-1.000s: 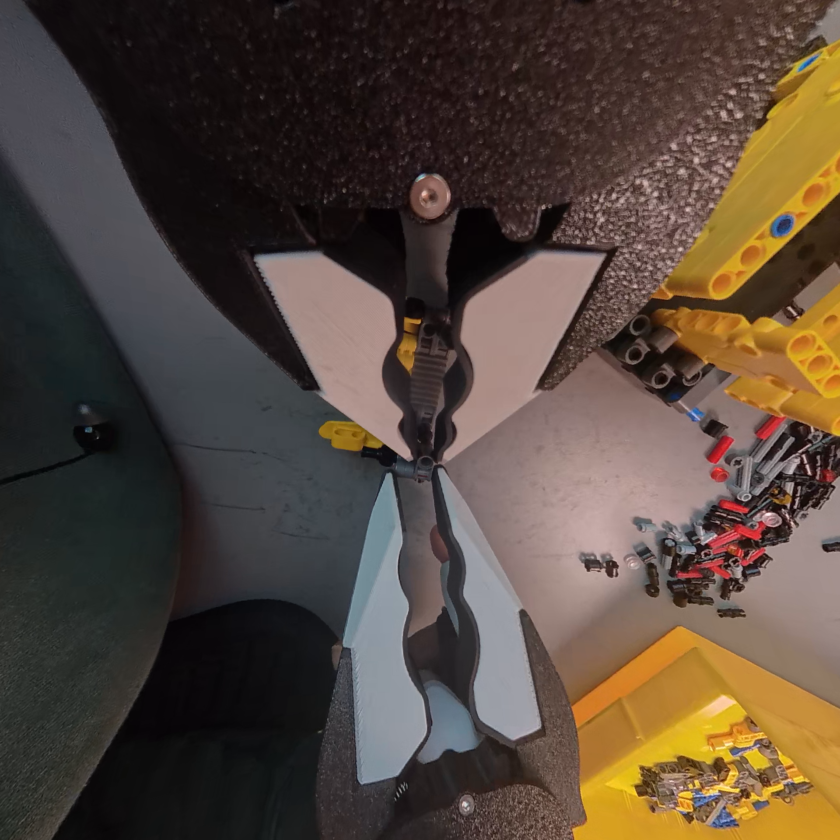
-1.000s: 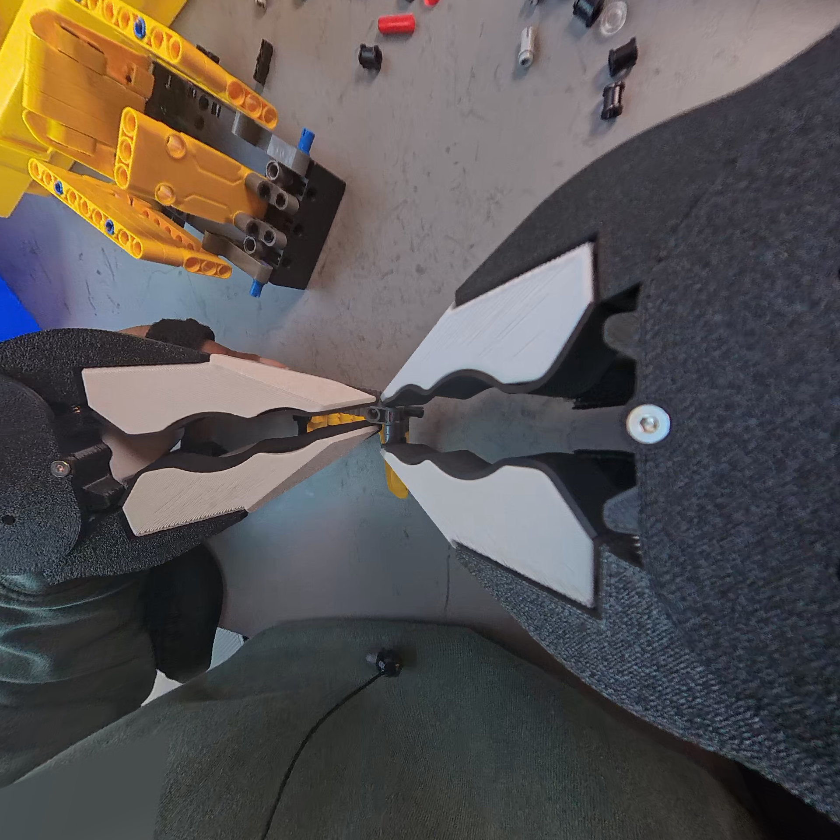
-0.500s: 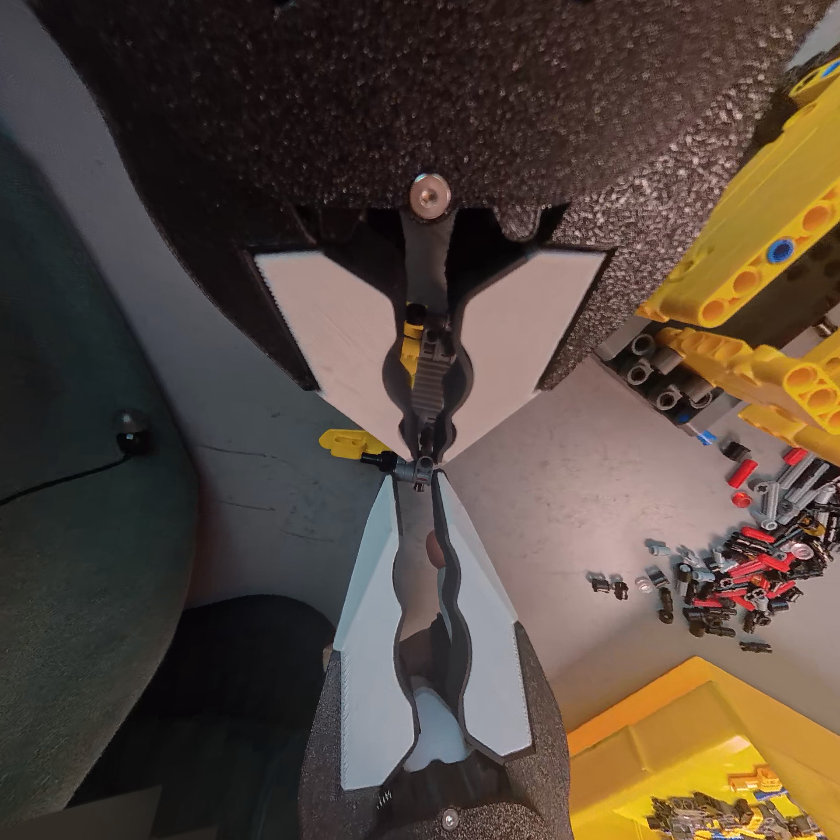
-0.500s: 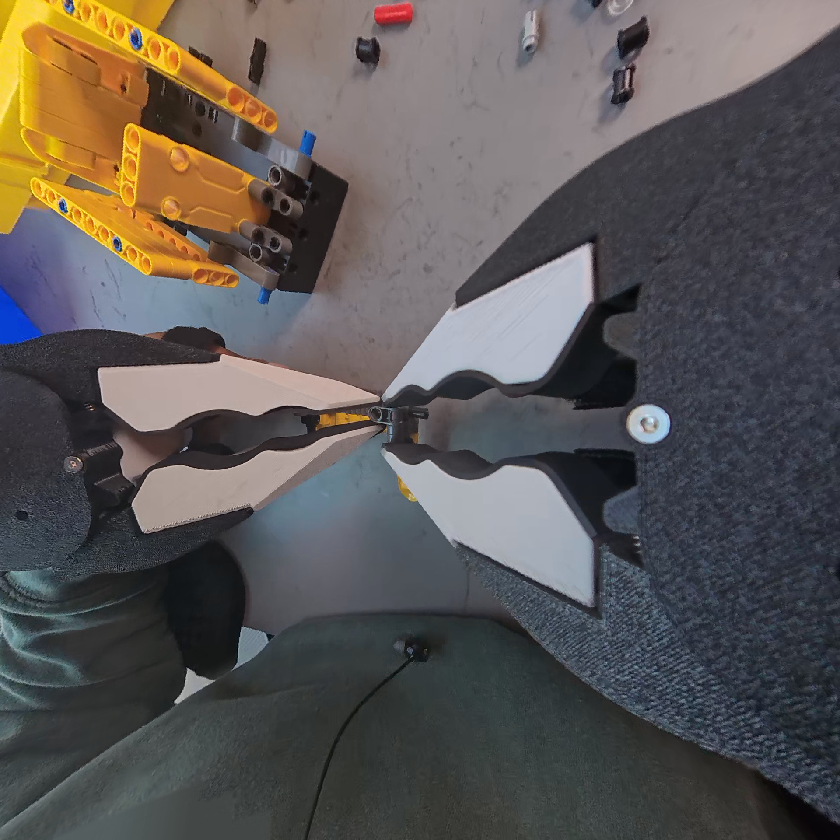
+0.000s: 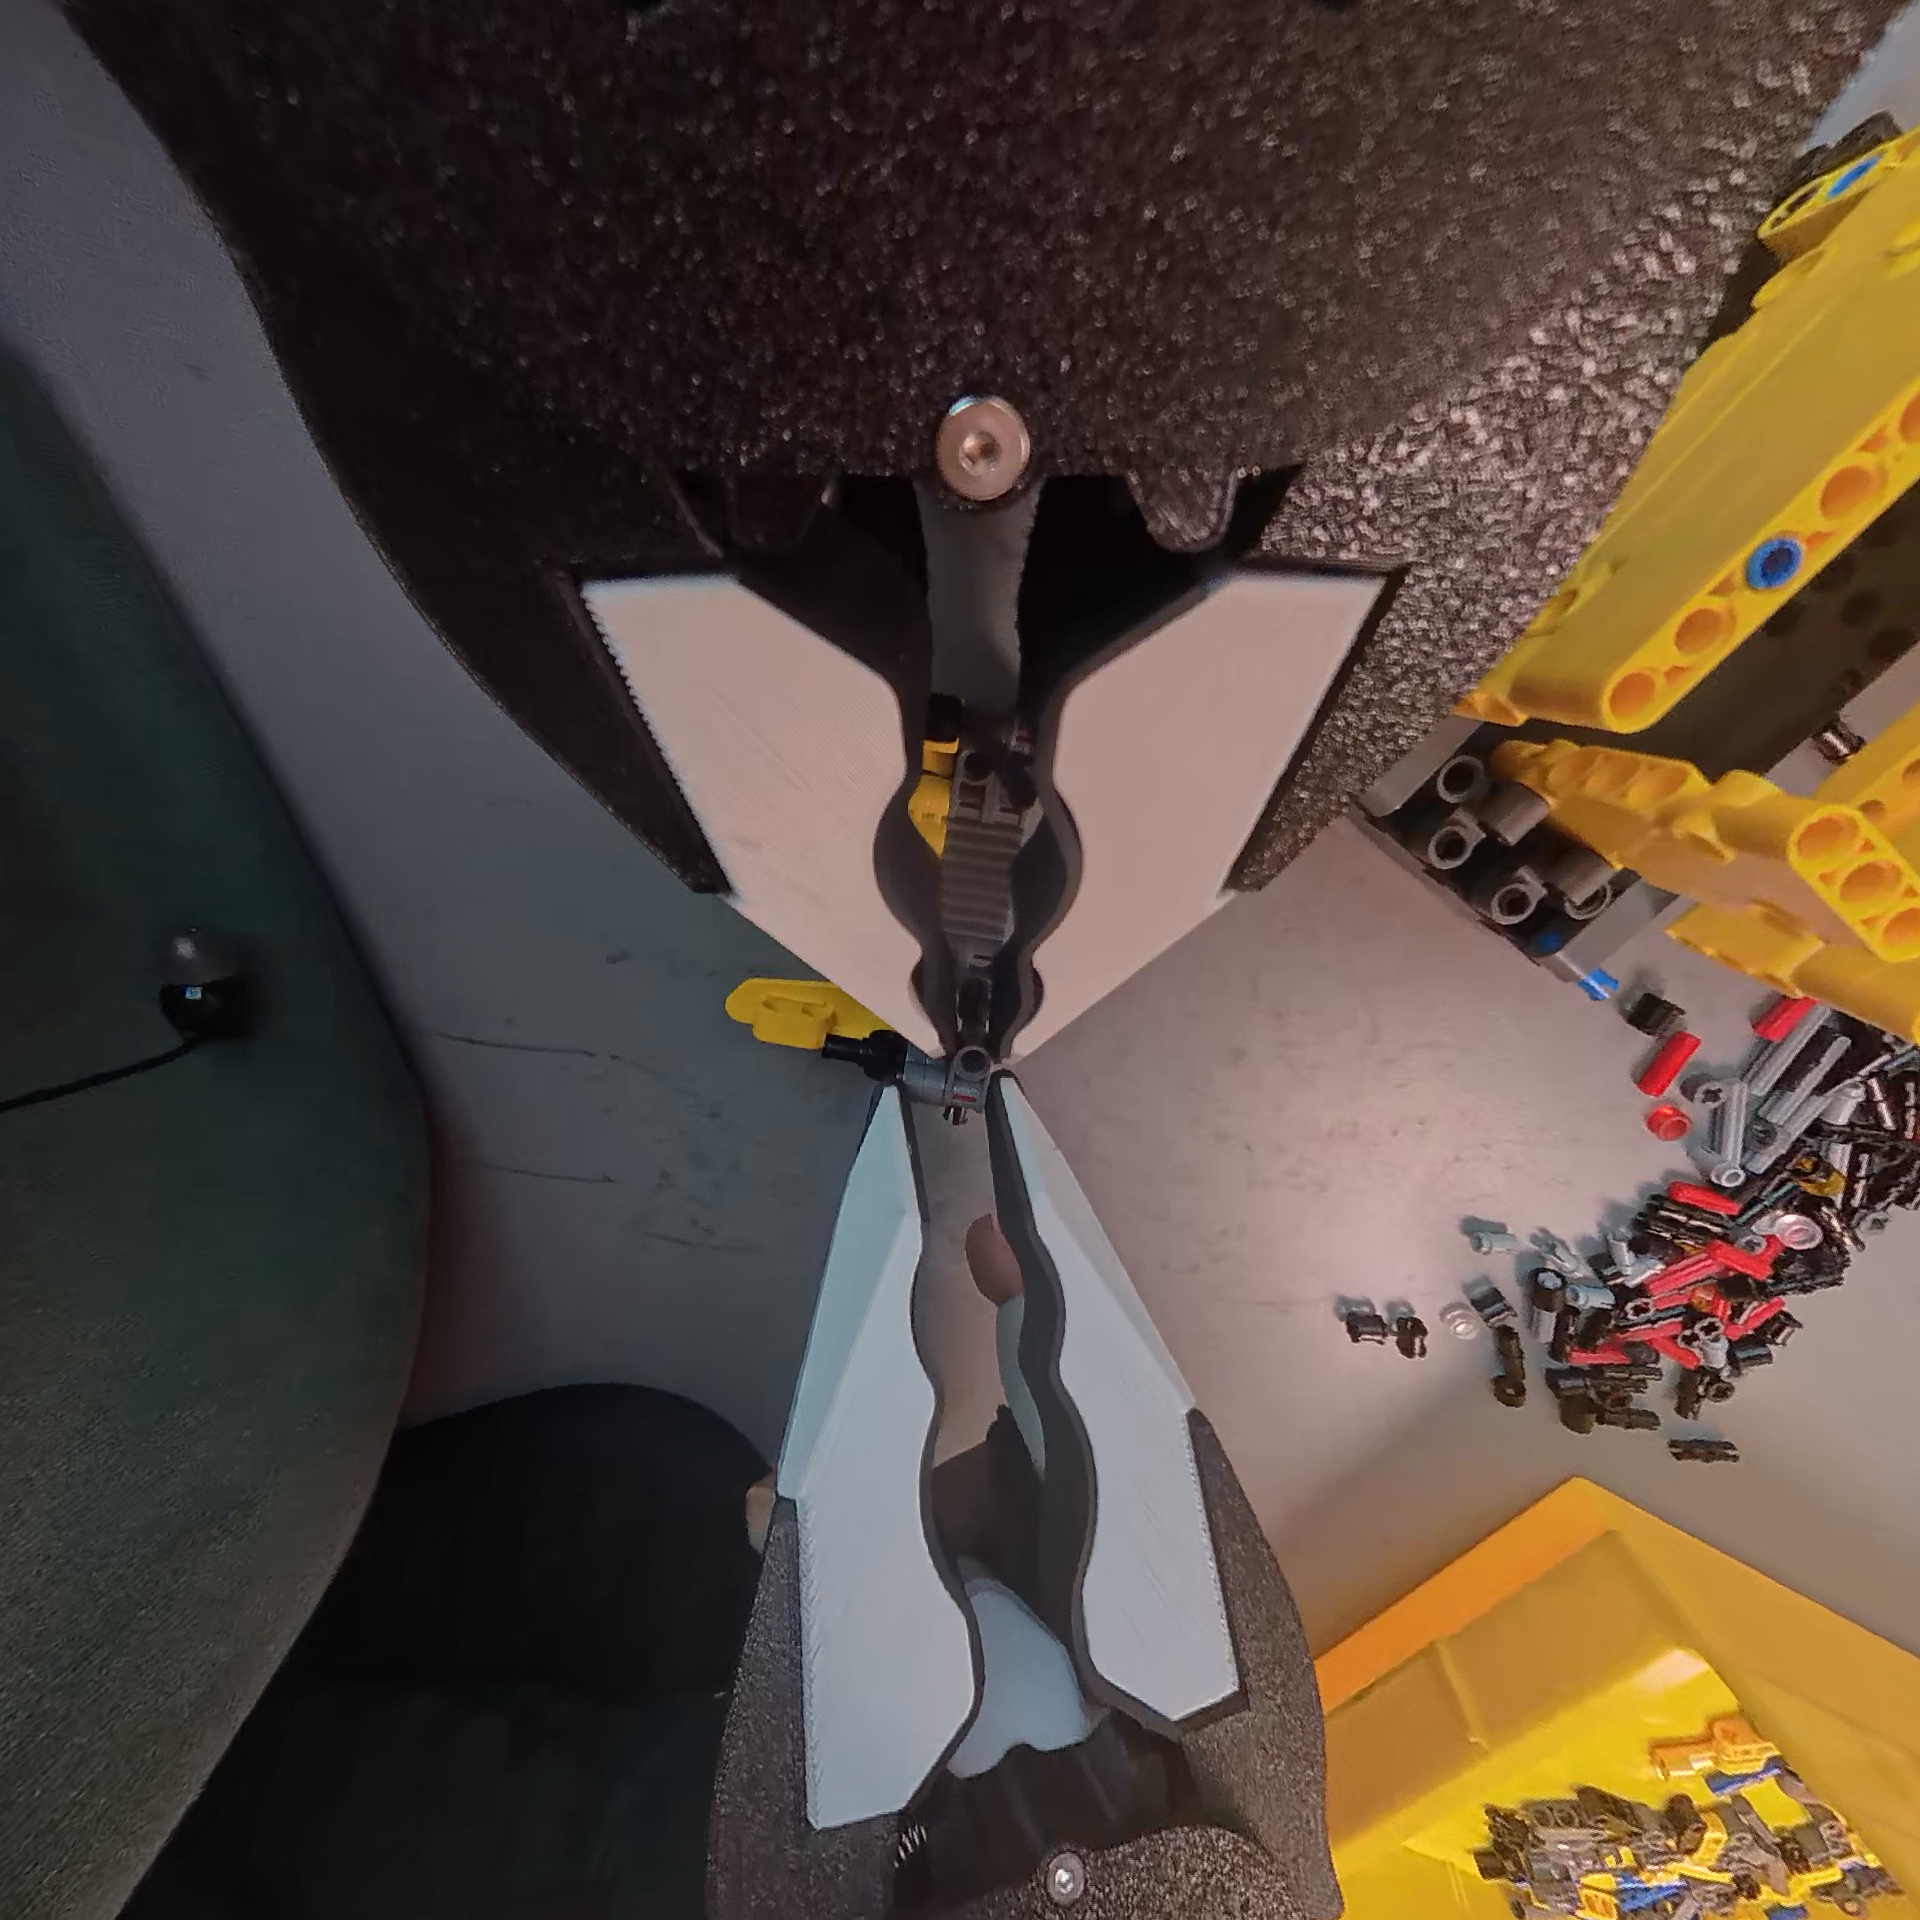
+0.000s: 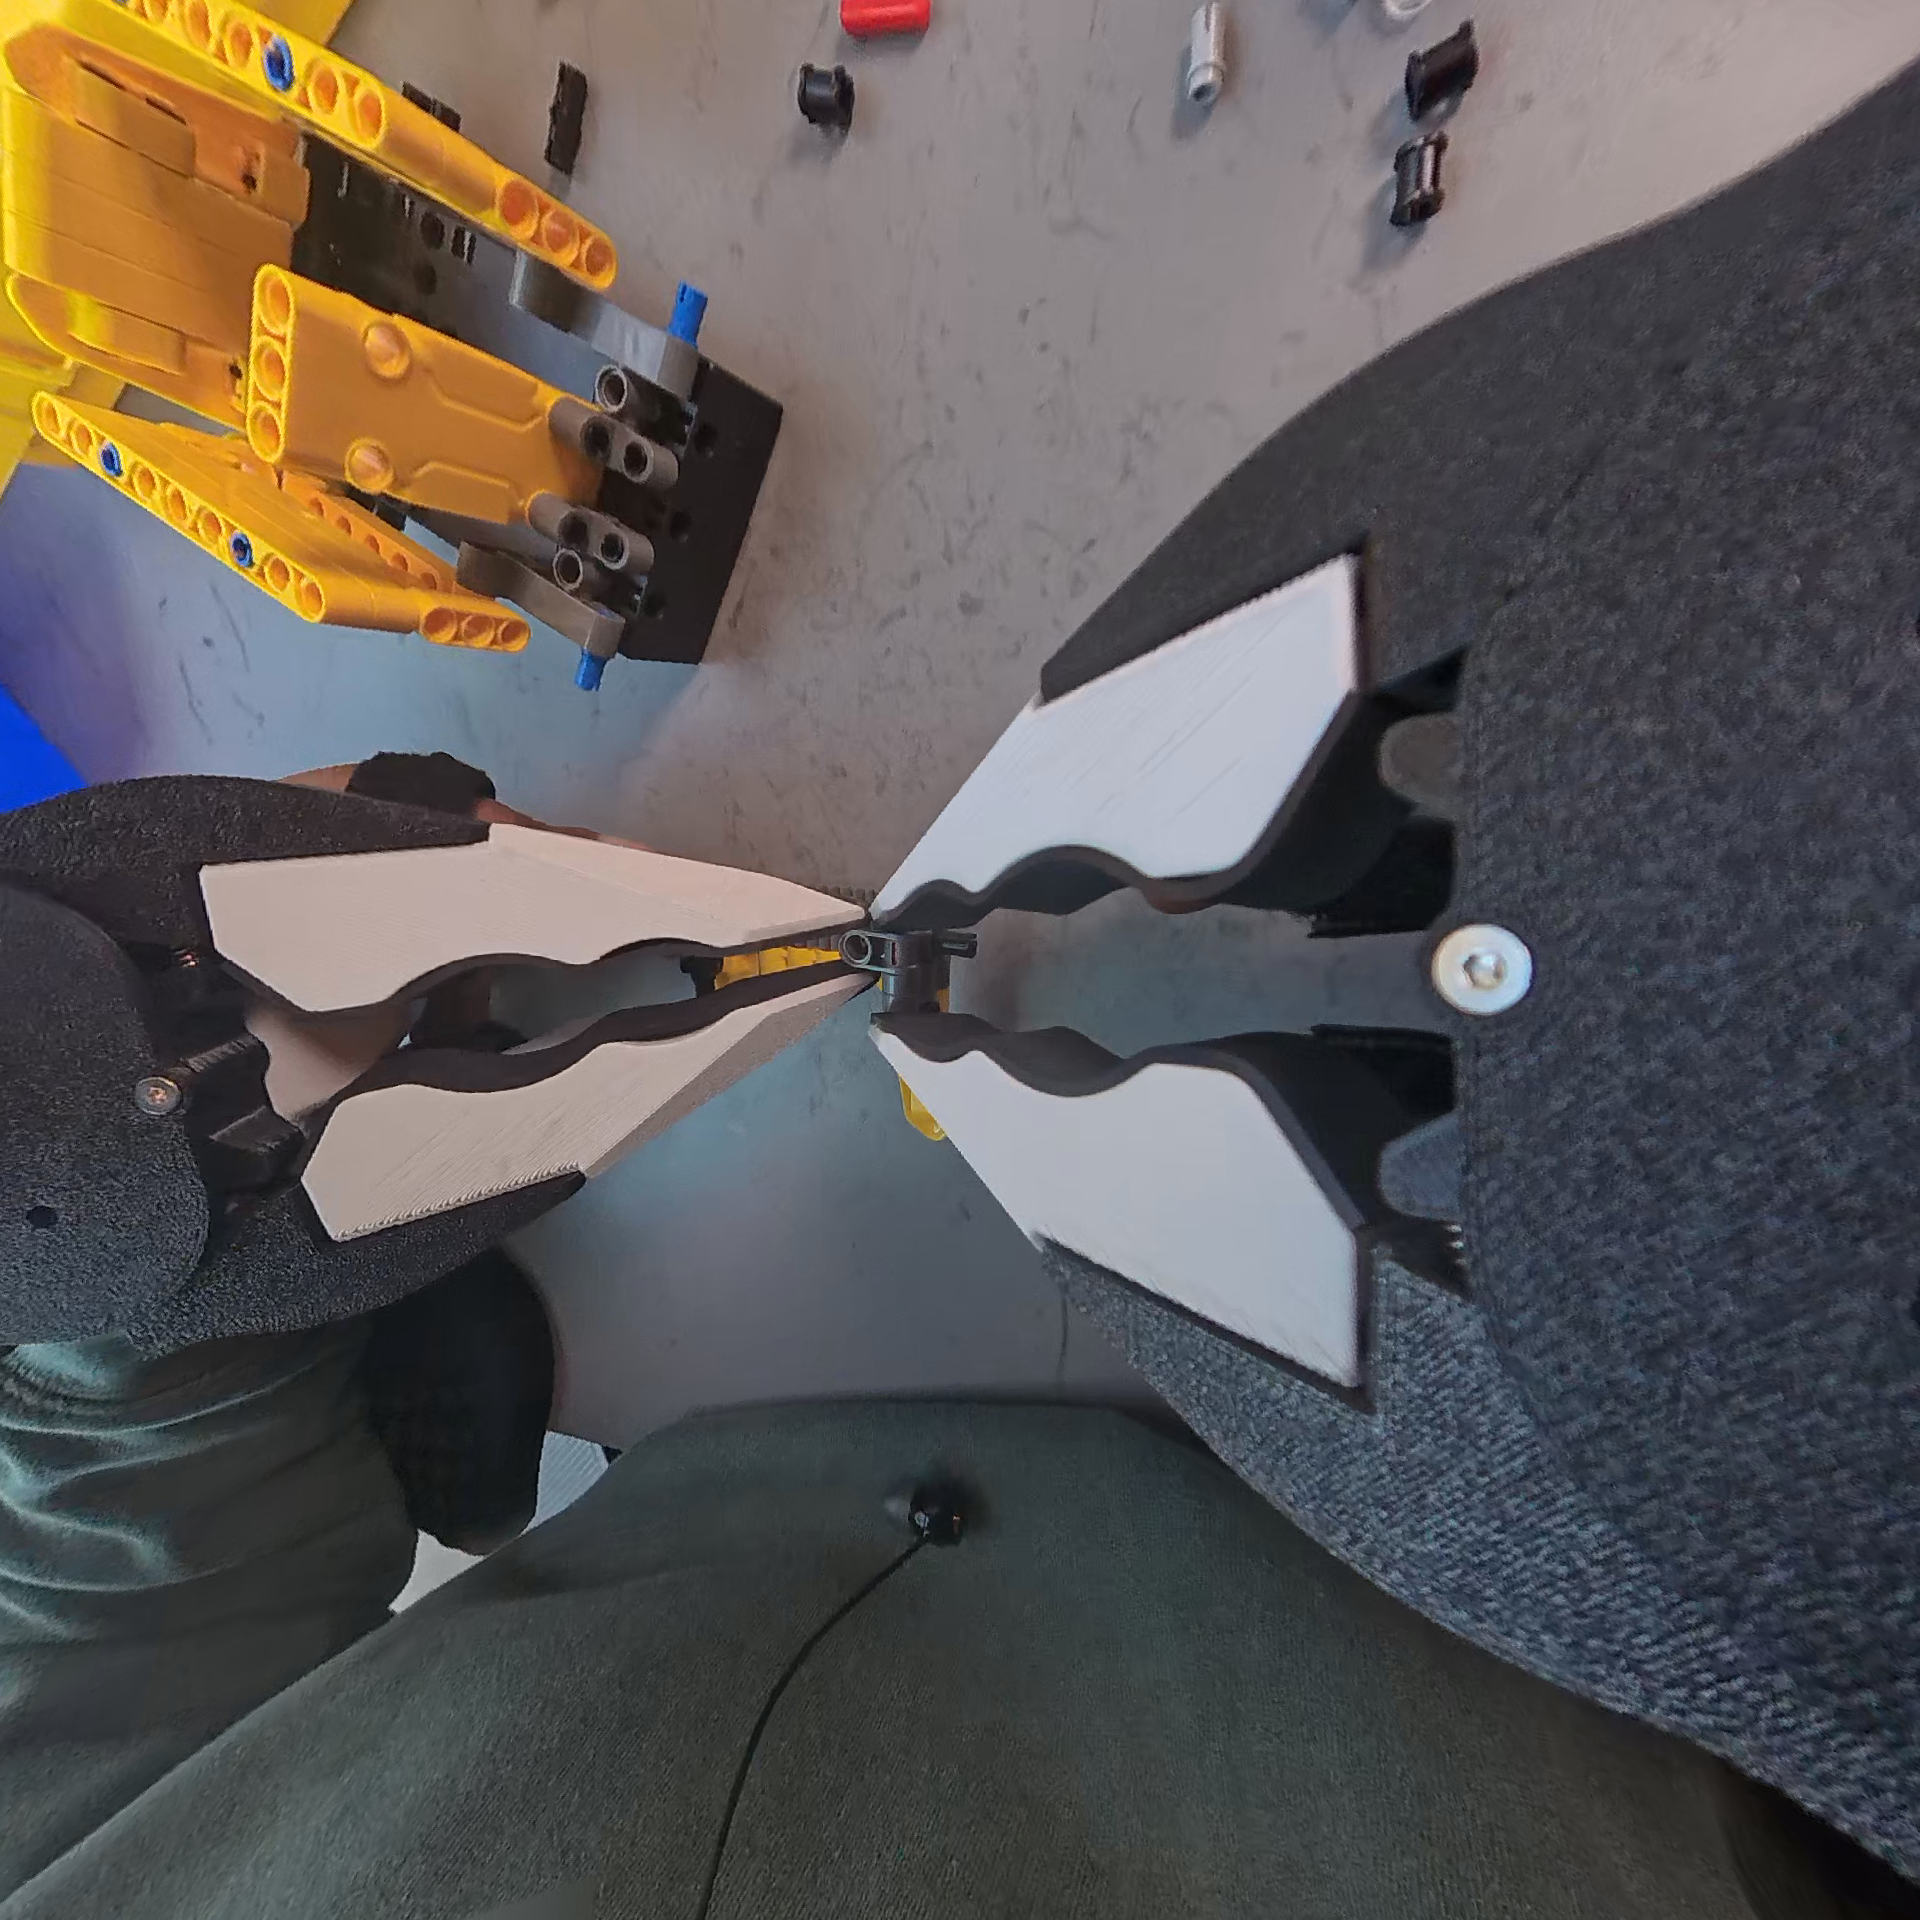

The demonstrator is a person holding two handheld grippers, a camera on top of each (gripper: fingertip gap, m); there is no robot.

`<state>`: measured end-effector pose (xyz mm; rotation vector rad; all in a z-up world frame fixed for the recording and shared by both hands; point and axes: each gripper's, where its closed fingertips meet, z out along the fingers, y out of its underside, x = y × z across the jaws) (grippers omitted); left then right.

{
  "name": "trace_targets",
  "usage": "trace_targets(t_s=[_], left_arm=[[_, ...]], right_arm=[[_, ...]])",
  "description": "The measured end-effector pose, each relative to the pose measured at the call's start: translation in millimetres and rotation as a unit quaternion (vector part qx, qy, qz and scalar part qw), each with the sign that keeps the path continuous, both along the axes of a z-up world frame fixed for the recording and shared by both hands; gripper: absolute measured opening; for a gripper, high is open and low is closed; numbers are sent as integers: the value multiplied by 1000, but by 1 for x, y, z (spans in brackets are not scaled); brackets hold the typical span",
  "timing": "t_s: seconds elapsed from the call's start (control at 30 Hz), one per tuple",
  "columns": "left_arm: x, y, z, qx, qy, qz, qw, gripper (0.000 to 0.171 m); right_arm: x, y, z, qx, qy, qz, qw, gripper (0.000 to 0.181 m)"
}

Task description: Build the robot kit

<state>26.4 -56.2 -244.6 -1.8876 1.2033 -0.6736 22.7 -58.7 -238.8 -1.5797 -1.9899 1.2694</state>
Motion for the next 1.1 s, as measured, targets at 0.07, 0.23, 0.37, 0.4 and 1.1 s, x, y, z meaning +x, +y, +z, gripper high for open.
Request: trace_targets(t_s=[0.07,0.23,0.37,0.4,1.1], left_arm=[[0,0,0,6,2,0,1000,5],[-2,1,-15,39,72,-8,997,5],[-5,3,-14,34,62,0,997,5],[-4,3,-14,30,61,-1,998,5],[-30,-15,-28,-82,59,9,995,43]], right_arm=[[0,0,0,-5,-1,-1,1000,14],[0,-1,-15,38,-18,8,999,14],[-3,1,-14,52,-13,7,999,14],[-2,1,-14,43,-17,6,999,14],[-5,1,-5,40,-30,-17,999,12]])
